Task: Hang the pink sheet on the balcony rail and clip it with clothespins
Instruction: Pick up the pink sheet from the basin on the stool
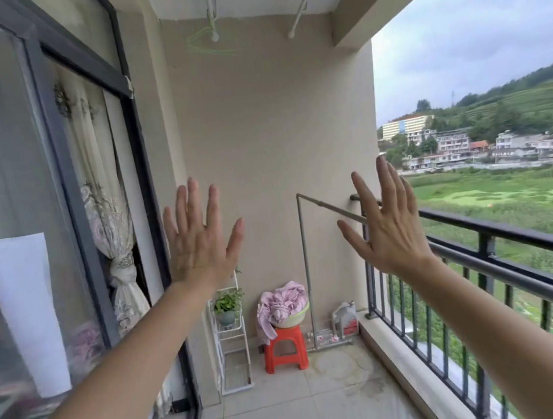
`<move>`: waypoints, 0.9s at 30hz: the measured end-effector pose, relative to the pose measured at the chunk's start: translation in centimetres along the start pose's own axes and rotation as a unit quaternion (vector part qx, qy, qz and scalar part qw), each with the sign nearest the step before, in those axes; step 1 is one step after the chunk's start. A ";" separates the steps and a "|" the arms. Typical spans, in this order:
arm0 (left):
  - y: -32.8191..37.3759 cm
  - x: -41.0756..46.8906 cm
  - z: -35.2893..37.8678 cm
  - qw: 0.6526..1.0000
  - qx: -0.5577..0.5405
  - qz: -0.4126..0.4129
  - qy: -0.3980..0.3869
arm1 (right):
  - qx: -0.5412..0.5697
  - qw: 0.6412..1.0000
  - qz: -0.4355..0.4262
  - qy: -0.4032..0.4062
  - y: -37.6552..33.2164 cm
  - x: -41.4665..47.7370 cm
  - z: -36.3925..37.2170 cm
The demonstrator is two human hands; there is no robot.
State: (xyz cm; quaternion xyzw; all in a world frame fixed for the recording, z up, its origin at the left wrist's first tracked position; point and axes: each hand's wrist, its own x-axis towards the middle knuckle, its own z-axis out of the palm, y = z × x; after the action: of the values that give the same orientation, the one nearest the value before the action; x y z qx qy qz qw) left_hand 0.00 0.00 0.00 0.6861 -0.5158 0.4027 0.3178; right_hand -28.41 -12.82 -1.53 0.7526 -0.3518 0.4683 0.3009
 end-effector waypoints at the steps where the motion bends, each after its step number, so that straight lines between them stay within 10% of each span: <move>1: 0.8 -0.1 0.3 1.000 -0.003 0.005 -0.015 | 0.004 1.000 0.010 -0.012 0.3 -0.1 0.4; 13: 1.2 -3.6 13.3 0.989 0.039 0.022 -0.139 | 0.036 0.990 0.029 -0.136 1.1 -4.8 13.6; 27: -13.8 2.2 38.3 0.968 0.023 -0.015 -0.248 | 0.035 0.964 0.027 -0.264 -4.1 0.2 43.9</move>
State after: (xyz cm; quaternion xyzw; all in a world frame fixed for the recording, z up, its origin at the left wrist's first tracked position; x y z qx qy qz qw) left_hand 22.27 -29.96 -16.53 0.7795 -0.5585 0.2271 0.1699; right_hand -3.41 -44.88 -18.54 0.8498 -0.4222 0.2731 0.1582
